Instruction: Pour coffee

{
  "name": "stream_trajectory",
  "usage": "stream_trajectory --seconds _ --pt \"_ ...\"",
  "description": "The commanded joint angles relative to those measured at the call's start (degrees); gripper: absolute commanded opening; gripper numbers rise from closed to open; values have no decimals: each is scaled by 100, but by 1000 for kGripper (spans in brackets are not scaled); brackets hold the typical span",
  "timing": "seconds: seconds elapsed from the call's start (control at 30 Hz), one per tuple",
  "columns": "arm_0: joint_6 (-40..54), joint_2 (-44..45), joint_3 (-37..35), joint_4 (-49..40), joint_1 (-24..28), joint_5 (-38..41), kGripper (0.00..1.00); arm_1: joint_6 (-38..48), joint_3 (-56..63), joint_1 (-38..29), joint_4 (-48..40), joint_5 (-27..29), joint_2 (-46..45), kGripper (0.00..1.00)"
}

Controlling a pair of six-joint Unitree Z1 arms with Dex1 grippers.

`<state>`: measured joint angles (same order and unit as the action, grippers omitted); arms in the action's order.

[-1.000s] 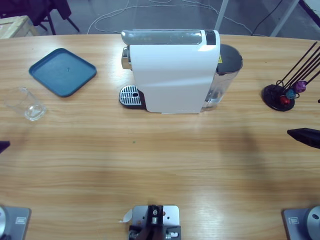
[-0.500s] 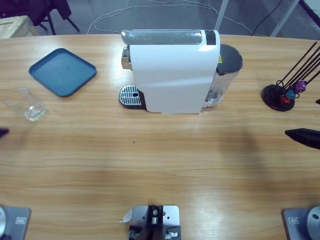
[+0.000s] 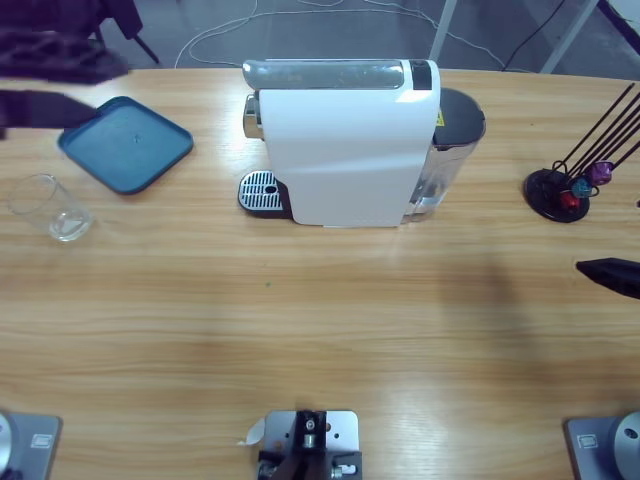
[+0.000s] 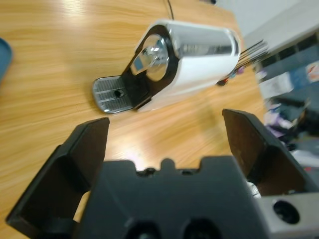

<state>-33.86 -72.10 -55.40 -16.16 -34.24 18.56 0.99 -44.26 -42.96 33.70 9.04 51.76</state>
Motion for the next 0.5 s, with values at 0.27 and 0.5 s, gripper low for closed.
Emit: stream_trajectory --seconds 0.27,0.5 --pt "-1072 -1997 -610 939 -30 531 929 84 15 -63 84 -7 52 1000" --pt "-1088 -2489 -1004 939 -30 666 922 82 22 -63 84 -7 17 1000"
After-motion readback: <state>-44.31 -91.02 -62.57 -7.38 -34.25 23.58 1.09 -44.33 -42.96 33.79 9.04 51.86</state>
